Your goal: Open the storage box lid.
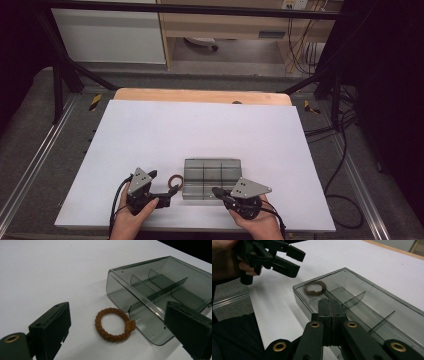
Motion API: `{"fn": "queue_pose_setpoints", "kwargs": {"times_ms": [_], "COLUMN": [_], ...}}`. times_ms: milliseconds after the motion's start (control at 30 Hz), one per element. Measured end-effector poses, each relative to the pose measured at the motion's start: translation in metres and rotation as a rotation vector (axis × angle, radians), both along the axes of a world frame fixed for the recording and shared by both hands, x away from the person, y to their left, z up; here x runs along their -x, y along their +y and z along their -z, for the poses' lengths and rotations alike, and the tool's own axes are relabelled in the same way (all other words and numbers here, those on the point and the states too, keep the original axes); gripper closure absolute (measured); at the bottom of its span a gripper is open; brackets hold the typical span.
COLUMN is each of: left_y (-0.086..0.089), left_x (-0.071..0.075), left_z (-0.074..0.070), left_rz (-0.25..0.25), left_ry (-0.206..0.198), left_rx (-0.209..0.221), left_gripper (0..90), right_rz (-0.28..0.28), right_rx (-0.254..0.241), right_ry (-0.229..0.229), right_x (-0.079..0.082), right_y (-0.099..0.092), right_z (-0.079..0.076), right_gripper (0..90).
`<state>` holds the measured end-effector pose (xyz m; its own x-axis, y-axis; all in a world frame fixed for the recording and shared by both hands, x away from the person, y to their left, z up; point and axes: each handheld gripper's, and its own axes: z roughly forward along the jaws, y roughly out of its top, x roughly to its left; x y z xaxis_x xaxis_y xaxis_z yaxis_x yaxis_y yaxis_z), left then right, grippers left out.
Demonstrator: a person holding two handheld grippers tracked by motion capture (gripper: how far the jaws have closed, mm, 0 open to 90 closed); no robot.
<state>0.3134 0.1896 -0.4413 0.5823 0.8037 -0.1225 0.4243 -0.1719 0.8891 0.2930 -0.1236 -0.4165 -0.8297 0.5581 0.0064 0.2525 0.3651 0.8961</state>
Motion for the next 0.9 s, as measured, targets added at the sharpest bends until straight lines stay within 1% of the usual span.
{"fn": "queue_pose_setpoints", "kwargs": {"times_ms": [100, 233, 333, 500, 667, 900], "left_y": [0.000, 0.000, 0.000, 0.000, 0.000, 0.000], "left_x": [0.000, 0.000, -0.001, -0.001, 0.000, 0.000], "left_z": [0.000, 0.000, 0.000, 0.000, 0.000, 0.000], "left_rz": [0.000, 0.006, 0.003, 0.010, 0.013, 0.016], "left_ry": [0.001, 0.002, 0.003, 0.007, 0.009, 0.010], "left_rx": [-0.001, -0.002, -0.003, -0.002, -0.003, -0.002], "left_gripper": [6.9, 6.9, 6.9, 6.9, 7.0, 7.0], "right_rz": [-0.021, -0.040, -0.052, -0.050, -0.058, -0.085], "right_rx": [0.010, 0.011, 0.020, 0.022, 0.035, 0.060], "right_ry": [0.002, 0.024, 0.026, 0.032, 0.046, 0.057], "right_x": [0.001, 0.003, 0.004, 0.005, 0.005, 0.006], "right_y": [0.003, 0.007, 0.010, 0.010, 0.010, 0.013], "right_z": [0.002, 0.004, 0.006, 0.007, 0.010, 0.014], "right_gripper": [90.0, 90.0, 90.0, 90.0, 90.0, 90.0]}}
